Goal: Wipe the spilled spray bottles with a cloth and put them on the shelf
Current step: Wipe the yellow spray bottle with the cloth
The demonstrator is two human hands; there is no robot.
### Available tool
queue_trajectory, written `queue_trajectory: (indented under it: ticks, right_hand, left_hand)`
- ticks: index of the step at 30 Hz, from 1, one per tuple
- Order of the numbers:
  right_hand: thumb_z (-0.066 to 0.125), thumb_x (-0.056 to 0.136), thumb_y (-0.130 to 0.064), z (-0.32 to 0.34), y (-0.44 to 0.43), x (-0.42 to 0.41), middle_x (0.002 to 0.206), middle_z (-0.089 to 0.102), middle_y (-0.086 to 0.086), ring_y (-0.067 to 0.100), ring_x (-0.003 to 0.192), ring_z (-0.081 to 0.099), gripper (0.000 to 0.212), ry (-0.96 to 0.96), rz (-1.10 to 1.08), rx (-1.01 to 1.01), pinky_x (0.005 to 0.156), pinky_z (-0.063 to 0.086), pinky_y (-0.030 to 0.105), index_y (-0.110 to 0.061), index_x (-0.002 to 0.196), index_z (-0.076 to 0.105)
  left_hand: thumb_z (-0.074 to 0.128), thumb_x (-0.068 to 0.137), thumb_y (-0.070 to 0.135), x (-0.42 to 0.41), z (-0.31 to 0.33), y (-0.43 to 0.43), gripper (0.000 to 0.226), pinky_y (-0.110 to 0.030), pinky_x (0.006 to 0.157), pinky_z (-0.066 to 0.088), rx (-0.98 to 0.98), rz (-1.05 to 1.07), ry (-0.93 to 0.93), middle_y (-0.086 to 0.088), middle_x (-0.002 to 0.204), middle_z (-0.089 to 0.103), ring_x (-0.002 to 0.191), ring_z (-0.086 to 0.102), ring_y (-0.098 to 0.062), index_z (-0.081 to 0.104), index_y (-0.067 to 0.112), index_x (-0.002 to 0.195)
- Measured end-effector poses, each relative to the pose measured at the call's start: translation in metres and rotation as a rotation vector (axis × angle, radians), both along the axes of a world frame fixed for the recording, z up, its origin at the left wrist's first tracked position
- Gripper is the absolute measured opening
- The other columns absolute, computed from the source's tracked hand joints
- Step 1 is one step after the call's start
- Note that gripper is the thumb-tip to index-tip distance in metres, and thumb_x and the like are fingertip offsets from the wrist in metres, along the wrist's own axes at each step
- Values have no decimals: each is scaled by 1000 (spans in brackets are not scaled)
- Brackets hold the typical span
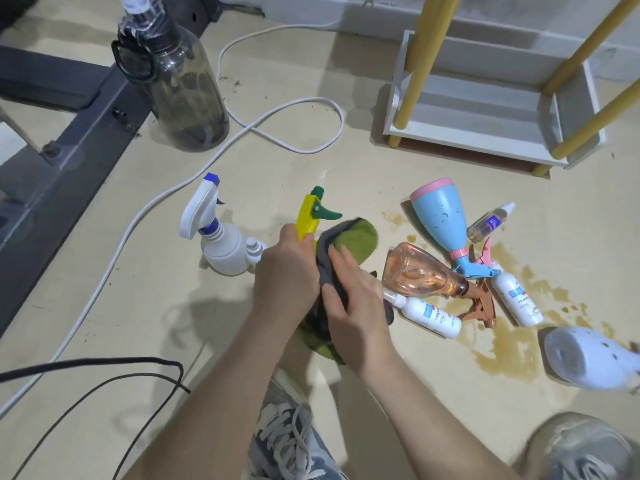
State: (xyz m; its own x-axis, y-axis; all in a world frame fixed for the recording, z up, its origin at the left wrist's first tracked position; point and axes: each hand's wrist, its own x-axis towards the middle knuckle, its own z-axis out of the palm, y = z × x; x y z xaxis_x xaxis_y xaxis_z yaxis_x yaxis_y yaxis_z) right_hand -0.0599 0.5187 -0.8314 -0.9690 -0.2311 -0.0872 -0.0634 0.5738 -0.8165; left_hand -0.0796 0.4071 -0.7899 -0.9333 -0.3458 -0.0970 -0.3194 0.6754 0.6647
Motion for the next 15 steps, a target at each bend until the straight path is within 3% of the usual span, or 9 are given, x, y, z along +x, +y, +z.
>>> queue_trajectory:
  ticks: [2, 3, 5, 7, 9, 12, 15]
  right_hand:
    - [38, 90, -18, -11, -1, 2, 156, 35, -7, 18, 133, 32, 58, 3, -5, 27, 109, 8, 8, -27, 148, 41]
    - [37, 90, -14, -17, -2, -3, 156, 36, -5, 20, 133, 33, 60, 37, 24, 45, 109, 7, 6, -24, 148, 40]
    - [37, 87, -10, -26, -2, -15, 146, 48, 1, 23, 127, 43, 58, 80, 94, 15, 112, 23, 18, -18, 143, 46]
    - [34, 84, -11, -34, 2, -25, 123, 60, 1, 19, 110, 53, 47, 12, 79, -71, 96, 41, 30, -17, 126, 53]
    - [32, 84, -14, -42, 12, -28, 109, 63, -2, 17, 100, 56, 39, -112, 21, -130, 86, 45, 30, -15, 114, 56]
    - [34, 90, -10, -51, 25, -31, 102, 66, -9, 9, 95, 59, 38, -275, -36, -168, 88, 46, 27, -20, 116, 61]
    - [36, 93, -2, -59, 36, -32, 84, 62, -16, -3, 78, 56, 36, -336, -96, -110, 77, 43, 22, -26, 103, 61]
  left_hand:
    - [39, 103, 25, 1, -4, -9, 19, -39, 65, 34, 50, 57, -38, -11, 76, 51, 83, 56, -40, 45, 9, 96]
    - [39, 103, 28, 4, -9, -14, 21, -41, 68, 42, 93, 94, -51, -12, 79, 55, 83, 59, -39, 44, 10, 94]
    - [36, 97, 42, 14, -20, -22, 22, -49, 75, 52, 203, 160, -51, -13, 84, 63, 82, 65, -37, 45, 22, 92]
    - [32, 92, 51, 28, -29, -29, 17, -52, 77, 55, 245, 188, -50, -8, 87, 67, 82, 68, -34, 42, 39, 85]
    - [34, 98, 45, 40, -29, -29, 13, -49, 81, 55, 284, 191, -60, -1, 96, 70, 87, 70, -27, 42, 45, 88]
    - [38, 102, 38, 56, -32, -25, 9, -47, 86, 55, 360, 163, -27, 7, 107, 70, 94, 71, -20, 45, 39, 105]
    - [40, 99, 43, 63, -31, -23, 10, -47, 86, 56, 436, 160, -28, 10, 102, 71, 92, 71, -18, 47, 41, 104]
